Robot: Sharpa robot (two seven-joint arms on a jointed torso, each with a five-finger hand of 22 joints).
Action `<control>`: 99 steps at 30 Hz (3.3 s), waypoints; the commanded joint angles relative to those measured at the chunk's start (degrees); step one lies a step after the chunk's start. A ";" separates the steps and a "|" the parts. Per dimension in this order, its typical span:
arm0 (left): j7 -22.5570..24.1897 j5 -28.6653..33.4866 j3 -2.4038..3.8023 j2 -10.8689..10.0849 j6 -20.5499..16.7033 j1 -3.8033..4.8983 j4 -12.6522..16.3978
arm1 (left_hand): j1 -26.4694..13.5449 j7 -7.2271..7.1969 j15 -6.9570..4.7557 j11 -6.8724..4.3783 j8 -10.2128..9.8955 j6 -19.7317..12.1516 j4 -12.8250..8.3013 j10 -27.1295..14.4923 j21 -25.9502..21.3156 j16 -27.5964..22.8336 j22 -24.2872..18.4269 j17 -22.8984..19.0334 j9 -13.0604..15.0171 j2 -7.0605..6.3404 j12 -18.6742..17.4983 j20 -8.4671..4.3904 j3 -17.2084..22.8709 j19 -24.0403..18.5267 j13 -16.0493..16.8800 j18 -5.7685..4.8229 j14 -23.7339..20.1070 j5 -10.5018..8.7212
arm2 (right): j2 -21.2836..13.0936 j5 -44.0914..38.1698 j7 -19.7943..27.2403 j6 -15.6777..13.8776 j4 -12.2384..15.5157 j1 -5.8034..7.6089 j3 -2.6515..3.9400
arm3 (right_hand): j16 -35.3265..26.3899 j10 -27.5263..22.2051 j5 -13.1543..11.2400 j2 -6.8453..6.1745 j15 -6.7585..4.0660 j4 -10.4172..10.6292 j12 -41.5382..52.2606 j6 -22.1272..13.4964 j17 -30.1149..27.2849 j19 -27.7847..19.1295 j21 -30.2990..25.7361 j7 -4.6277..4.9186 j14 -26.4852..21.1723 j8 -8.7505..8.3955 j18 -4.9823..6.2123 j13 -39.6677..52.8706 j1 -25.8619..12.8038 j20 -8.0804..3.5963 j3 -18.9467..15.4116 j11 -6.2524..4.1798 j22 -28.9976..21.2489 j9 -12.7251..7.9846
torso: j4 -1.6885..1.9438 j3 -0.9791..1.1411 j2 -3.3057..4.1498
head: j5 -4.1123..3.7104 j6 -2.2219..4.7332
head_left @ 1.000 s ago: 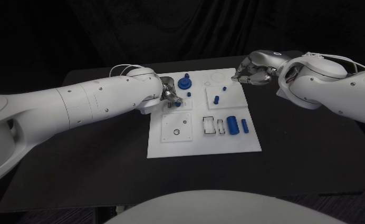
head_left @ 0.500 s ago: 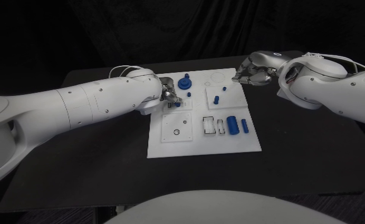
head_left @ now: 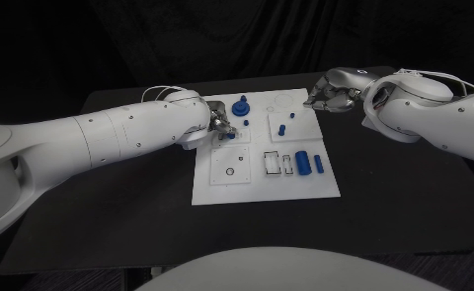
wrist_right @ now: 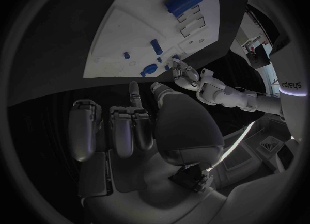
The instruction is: Assemble the parts on the task board
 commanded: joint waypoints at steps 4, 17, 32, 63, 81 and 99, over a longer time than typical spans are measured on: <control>0.33 0.08 -0.16 -0.04 0.82 -0.44 0.21 | -0.18 -0.14 -0.01 -0.01 0.09 0.21 -1.03 6.03 -0.28 0.15 2.03 15.09 0.08 0.62 -0.04 0.00 1.35 -0.49 15.06 1.00 5.85 0.19 | -0.05 -0.07 -1.49 1.08 -0.06 -0.12 0.04 | 0.17 5.97 0.07 0.17 0.56 -0.25 0.15 0.53 15.09 1.68 -0.40 0.08 6.00 -0.26 0.76 15.07 0.75 0.42 0.13 0.43 12.27 0.06 | 0.11 -0.01 -0.03 | -0.04 -0.01; 1.42 0.09 -0.16 -0.13 0.10 -0.49 0.28 | -1.28 -0.04 0.11 0.11 -0.55 0.27 -1.12 6.03 -0.95 0.15 1.58 15.09 0.38 0.78 -0.04 0.13 1.92 -0.98 15.06 1.15 5.85 -2.19 | 0.02 -0.06 -1.80 1.54 -0.09 -0.13 0.04 | 0.17 5.97 0.07 0.15 0.56 -0.41 0.15 0.60 15.09 1.54 -0.67 0.07 6.00 -0.29 0.83 15.07 0.97 0.42 0.20 0.42 12.18 0.08 | 0.03 0.01 0.03 | -0.07 -0.01; 4.77 0.09 -0.16 -2.64 -9.04 -0.53 3.84 | -1.08 -0.19 0.00 -0.04 -0.75 0.82 -2.38 6.03 -0.85 0.15 2.02 15.09 0.95 0.41 -0.04 0.08 3.01 -0.57 15.06 1.06 5.85 0.08 | -0.33 -0.06 -2.25 1.93 0.04 -0.13 0.04 | 0.17 5.97 0.07 0.14 0.55 -0.53 0.15 0.66 15.09 1.37 -0.99 0.07 6.00 -0.31 0.90 15.07 1.14 0.42 0.25 0.42 12.07 0.09 | 0.00 0.01 -0.02 | 0.00 -0.01; 5.10 -7.73 -0.17 -5.84 -23.52 -2.98 7.43 | -2.50 -0.80 -0.78 -0.75 -1.08 2.30 -1.95 6.03 0.21 0.15 3.69 15.09 2.28 0.35 -0.04 -0.61 3.53 1.66 15.06 0.61 5.85 -0.95 | -0.40 -0.06 -2.99 2.62 0.10 -0.12 0.04 | 0.17 5.97 0.06 0.12 0.55 -0.65 0.15 0.66 15.09 1.24 -1.24 0.08 6.00 -0.38 0.96 15.07 1.32 0.42 0.30 0.43 11.99 0.09 | 0.06 0.05 0.00 | 0.83 -0.01; 5.47 -12.59 -0.17 -5.88 -27.21 -5.17 7.81 | -3.10 -1.30 -1.38 -1.29 -1.15 3.71 -1.64 6.03 0.30 0.15 4.01 15.09 2.81 0.15 -0.04 -1.21 3.61 2.45 15.06 0.51 5.85 -0.36 | -0.57 -0.05 -3.27 2.83 0.07 -0.12 0.04 | 0.17 5.97 0.06 0.05 0.54 -0.92 0.15 0.74 15.09 1.22 -1.30 0.06 6.00 -0.42 0.97 15.07 1.64 0.41 0.38 0.41 11.97 0.11 | 0.01 0.10 -0.10 | 0.89 -0.01; 5.47 -12.68 -0.17 -5.31 -25.13 -6.34 7.08 | -3.24 -1.35 -1.42 -1.33 -1.17 3.85 -1.56 6.03 0.11 0.15 3.82 15.09 2.87 0.12 -0.04 -1.26 3.57 2.33 15.06 0.56 5.85 -0.47 | -0.54 -0.05 -3.56 3.34 0.00 -0.13 0.04 | 0.17 5.97 0.07 0.05 0.52 -1.22 0.15 0.81 15.09 1.08 -1.58 0.05 6.00 -0.48 1.04 15.07 2.02 0.40 0.51 0.39 11.88 0.13 | 0.06 0.01 0.02 | 0.64 -0.01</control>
